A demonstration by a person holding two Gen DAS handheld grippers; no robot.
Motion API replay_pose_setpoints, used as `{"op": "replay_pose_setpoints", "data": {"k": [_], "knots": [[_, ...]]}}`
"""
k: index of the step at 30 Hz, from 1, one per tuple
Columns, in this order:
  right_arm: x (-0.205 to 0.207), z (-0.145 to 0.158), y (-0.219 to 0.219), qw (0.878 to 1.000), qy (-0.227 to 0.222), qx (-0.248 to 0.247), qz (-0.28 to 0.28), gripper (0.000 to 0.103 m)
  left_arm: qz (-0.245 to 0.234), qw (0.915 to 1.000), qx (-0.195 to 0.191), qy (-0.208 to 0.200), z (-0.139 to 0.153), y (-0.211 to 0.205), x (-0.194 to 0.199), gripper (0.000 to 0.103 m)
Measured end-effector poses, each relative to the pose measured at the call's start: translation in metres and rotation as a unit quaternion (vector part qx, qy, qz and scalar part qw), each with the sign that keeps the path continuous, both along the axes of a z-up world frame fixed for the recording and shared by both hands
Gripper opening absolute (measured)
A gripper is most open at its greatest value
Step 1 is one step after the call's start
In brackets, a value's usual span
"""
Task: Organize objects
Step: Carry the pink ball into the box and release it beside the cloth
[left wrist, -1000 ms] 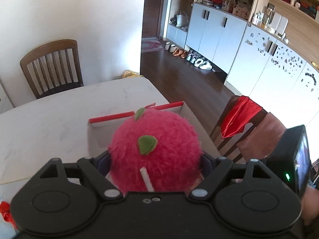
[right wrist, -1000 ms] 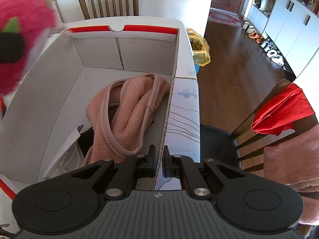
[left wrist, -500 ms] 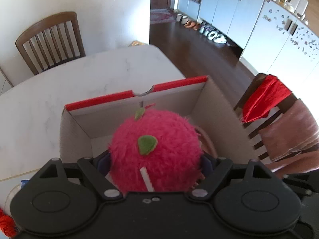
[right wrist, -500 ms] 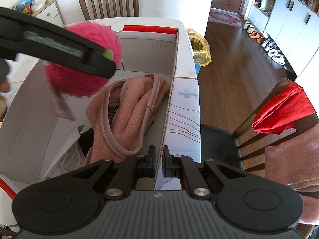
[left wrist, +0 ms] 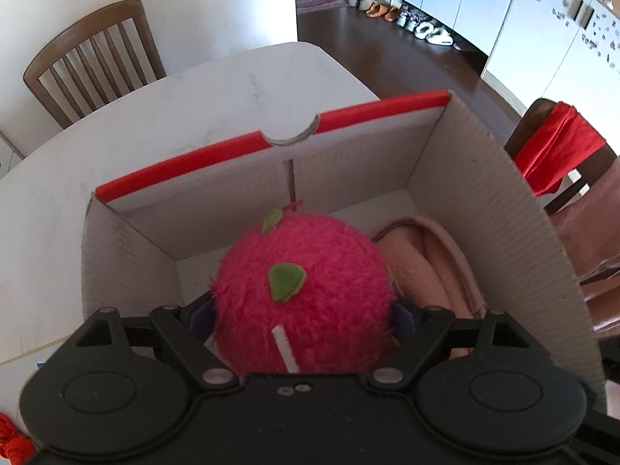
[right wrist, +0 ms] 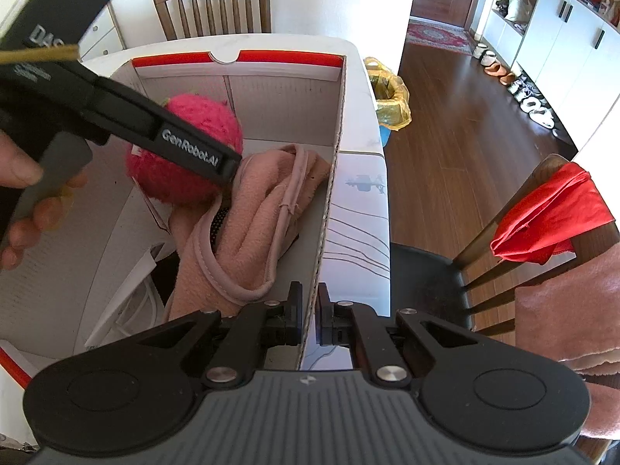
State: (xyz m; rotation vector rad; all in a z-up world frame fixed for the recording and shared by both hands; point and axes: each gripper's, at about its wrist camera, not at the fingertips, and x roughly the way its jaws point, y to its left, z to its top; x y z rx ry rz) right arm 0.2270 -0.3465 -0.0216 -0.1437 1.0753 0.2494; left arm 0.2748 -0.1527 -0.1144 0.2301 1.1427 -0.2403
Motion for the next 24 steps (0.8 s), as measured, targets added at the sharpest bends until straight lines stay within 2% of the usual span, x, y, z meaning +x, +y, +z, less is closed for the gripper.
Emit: {"op": "replay_pose_setpoints", "data": {"k": [7, 11, 19, 24], "knots": [[0.001, 0.001, 0.002, 1.0, 0.001, 0.0, 0.0, 0.006, -0.025, 0.9996, 0.014, -0.002, -0.001, -0.004, -0.001, 0.094], [0.001, 0.002, 0.002, 1.0, 0.001, 0.001, -0.001, 0.006, -0.029, 0.9995, 0.014, -0.003, 0.001, -0.002, -0.003, 0.094], [0.0, 0.002, 0.001, 1.0, 0.002, 0.002, -0.001, 0.006, -0.028, 0.9994, -0.011, -0.014, 0.017, 0.006, -0.01, 0.097], [-0.001, 0.001, 0.0, 1.0, 0.003, 0.002, -0.002, 0.006, -0.021, 0.9988, -0.032, -0.032, 0.039, 0.022, -0.02, 0.097]]}}
